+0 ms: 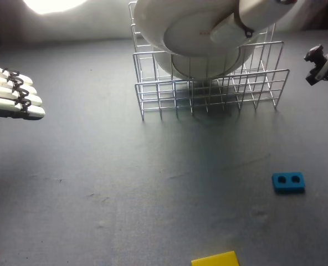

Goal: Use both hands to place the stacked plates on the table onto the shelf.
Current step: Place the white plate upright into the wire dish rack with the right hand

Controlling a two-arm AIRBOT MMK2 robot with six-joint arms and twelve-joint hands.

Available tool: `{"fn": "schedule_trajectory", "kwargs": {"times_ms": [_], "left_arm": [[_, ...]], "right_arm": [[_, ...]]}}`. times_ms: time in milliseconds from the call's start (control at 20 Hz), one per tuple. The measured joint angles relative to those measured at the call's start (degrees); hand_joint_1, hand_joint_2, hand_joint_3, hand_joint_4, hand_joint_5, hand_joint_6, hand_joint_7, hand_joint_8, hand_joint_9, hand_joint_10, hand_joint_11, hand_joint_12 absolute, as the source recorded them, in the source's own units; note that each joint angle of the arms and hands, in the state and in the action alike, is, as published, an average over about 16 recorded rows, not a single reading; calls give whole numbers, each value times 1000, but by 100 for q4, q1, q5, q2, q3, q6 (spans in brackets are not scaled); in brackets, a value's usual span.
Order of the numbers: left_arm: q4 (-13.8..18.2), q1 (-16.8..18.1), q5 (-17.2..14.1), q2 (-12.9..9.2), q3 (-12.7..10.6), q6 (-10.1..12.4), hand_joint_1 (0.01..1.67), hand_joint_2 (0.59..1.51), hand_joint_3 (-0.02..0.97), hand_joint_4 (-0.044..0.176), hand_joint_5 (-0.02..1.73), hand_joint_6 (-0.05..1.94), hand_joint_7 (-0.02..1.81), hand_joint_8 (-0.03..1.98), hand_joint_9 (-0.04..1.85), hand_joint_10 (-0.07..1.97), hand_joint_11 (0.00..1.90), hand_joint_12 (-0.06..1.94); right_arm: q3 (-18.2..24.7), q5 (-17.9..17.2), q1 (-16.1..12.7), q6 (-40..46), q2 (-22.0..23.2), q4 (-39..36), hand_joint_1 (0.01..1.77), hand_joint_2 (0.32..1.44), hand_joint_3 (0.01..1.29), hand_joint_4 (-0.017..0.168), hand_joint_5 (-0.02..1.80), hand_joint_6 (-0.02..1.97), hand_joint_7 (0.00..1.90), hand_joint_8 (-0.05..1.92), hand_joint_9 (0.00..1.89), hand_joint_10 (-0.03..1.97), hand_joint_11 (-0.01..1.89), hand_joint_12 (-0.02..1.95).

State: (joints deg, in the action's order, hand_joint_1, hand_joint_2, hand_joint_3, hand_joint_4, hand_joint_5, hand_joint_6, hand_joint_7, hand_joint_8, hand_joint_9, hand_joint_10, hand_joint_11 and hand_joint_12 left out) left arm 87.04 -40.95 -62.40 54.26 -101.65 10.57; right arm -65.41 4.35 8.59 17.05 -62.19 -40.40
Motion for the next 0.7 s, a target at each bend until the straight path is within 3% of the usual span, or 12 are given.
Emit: {"fn": "schedule_trajectory", "kwargs": {"times_ms": [700], "left_arm": [[58,0,-1,26,0,0,22,1139,16,-3,17,19,20,1,21,17,21,11]], "right_arm": [[-466,-4,120,85,-346,157,1321,1013,16,-4,888,1016,991,882,1001,1011,861,1051]]}}
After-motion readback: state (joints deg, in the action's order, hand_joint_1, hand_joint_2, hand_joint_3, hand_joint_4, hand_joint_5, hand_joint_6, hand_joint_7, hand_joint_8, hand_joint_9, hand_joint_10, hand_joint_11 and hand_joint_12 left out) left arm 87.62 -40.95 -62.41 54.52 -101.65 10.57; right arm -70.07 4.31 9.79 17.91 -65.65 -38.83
